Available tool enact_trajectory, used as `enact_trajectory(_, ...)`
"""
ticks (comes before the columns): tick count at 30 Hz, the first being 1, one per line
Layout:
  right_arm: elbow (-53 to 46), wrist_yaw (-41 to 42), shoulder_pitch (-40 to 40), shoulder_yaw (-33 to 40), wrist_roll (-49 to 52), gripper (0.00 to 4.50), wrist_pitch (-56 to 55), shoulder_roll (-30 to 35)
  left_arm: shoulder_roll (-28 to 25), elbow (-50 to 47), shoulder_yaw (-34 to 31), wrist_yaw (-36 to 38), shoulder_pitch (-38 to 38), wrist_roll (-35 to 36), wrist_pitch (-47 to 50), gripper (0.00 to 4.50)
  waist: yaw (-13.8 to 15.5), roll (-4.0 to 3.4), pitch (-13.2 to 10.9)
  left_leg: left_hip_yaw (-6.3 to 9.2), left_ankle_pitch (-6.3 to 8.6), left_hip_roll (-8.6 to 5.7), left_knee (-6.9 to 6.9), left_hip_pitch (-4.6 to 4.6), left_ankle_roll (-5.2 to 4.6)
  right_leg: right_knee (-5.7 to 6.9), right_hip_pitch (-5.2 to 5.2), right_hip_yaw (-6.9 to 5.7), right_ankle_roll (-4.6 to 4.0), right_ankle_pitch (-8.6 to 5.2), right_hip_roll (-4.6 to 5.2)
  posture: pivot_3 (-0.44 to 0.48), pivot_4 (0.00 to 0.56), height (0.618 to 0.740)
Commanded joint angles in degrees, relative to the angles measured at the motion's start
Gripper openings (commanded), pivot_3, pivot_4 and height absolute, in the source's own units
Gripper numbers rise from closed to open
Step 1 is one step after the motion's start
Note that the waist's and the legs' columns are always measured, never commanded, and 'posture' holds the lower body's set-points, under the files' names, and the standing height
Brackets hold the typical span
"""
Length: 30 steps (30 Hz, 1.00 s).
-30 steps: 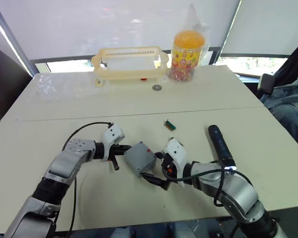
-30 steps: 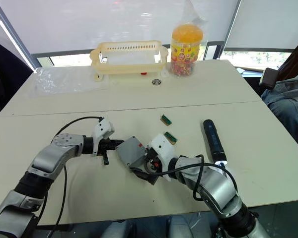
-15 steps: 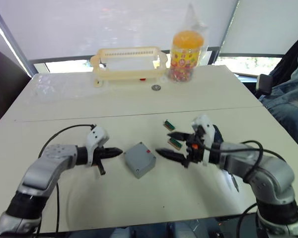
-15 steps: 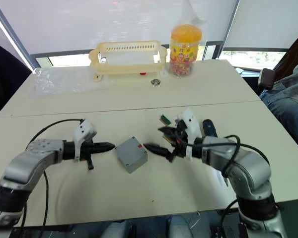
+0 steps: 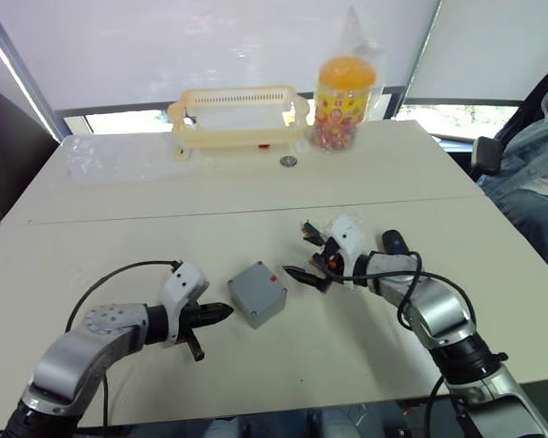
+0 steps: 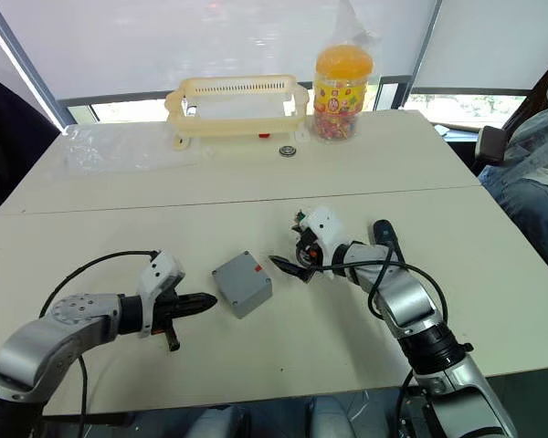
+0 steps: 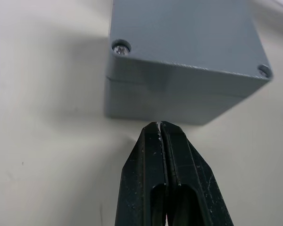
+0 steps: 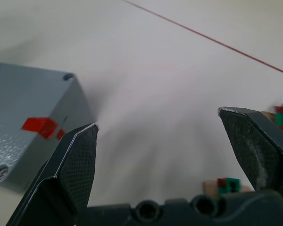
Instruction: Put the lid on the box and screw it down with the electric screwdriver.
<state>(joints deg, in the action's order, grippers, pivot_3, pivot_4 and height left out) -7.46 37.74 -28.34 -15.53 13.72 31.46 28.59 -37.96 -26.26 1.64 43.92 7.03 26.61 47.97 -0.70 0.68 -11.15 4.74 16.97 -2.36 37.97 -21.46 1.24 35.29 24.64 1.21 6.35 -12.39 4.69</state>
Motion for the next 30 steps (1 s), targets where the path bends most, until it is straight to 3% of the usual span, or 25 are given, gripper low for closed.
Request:
enact_trajectory(1,-2.77,1.67,1.52,-0.87,-0.64,4.44,-0.6,-0.11,0.5,2.5,1.07,-0.74,2.6,-1.88,-3.02,0.0,0.06,0.0,0.0,0.01,0.0,0.0,0.0,0.0,0.0,0.0,0.0,-0.01,0.0,0.0,-0.01,0.0,0.15,0.74)
enact_trajectory(14,-14.7,0.82,7.96,0.42,0.59,4.44,7.56,-0.48,0.91,5.74,4.23,2.32,6.63,-2.44,-5.46,0.0,0.0,0.0,0.0,0.01,0.0,-0.01,0.0,0.0,0.0,0.0,0.0,0.0,0.0,0.0,0.01,0.0,0.15,0.74)
enact_trajectory(30,-15.5,0.28,8.62,0.24,0.16,4.44,10.23,-0.48,0.94,5.05,4.02,3.25,7.25,-1.83,-3.67,0.0,-0.02,0.0,0.0,0.01,0.0,-0.01,0.0,0.01,0.0,0.01,0.0,-0.01,0.0,0.0,0.0,0.0,0.15,0.74)
